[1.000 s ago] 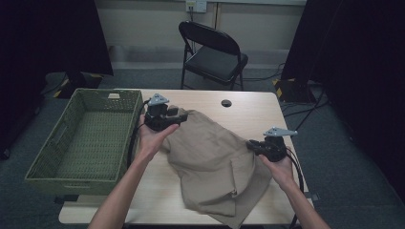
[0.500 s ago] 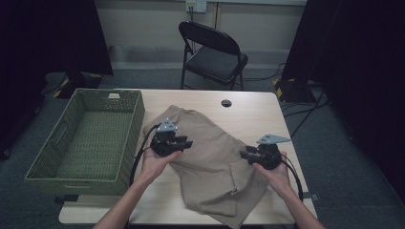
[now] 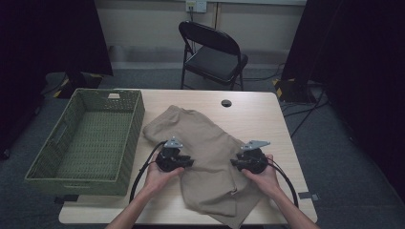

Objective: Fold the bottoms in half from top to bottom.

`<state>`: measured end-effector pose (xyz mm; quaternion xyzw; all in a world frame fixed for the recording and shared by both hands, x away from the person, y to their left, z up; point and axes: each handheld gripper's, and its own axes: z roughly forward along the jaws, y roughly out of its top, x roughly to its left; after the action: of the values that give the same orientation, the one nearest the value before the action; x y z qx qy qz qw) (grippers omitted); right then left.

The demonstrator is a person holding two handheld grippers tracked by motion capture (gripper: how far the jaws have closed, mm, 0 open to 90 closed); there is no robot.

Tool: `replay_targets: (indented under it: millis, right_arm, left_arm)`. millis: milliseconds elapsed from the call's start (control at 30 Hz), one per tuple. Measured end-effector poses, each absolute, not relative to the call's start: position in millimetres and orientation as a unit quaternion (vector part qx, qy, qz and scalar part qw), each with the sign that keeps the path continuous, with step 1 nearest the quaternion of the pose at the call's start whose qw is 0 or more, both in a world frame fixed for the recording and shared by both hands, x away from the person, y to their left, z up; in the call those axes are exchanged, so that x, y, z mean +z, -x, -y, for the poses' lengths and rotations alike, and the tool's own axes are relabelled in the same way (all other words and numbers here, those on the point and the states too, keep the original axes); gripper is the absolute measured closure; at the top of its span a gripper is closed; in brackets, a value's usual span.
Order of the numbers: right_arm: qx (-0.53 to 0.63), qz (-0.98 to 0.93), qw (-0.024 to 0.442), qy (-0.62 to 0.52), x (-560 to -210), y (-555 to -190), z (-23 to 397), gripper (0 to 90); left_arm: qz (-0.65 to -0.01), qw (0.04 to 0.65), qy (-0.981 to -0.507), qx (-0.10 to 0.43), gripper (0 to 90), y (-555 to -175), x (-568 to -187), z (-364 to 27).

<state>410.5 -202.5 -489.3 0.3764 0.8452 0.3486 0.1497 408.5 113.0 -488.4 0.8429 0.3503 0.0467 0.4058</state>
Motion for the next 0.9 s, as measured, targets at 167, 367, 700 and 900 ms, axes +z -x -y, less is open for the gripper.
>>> replay_targets:
  millis: [167, 367, 700, 900]
  right_arm:
    - [0.353, -0.843, 0.135, -0.383, -494.3, -409.8, 205.2, 58.7]
    - [0.353, -0.852, 0.123, -0.366, -493.7, -399.8, 196.0, 58.7]
    - [0.356, -0.870, 0.108, -0.324, -493.1, -386.1, 158.2, 58.5]
    - [0.349, -0.873, 0.111, -0.322, -492.0, -391.5, 135.8, 54.4]
  left_arm:
    - [-0.356, 0.396, -0.844, 0.056, 69.8, -410.9, -495.8, -111.2]
    - [-0.363, 0.396, -0.840, 0.078, 70.0, -416.8, -496.9, -119.2]
    - [-0.401, 0.384, -0.825, 0.100, 71.3, -445.6, -496.2, -136.7]
    - [-0.425, 0.375, -0.818, 0.105, 67.6, -452.3, -493.0, -141.8]
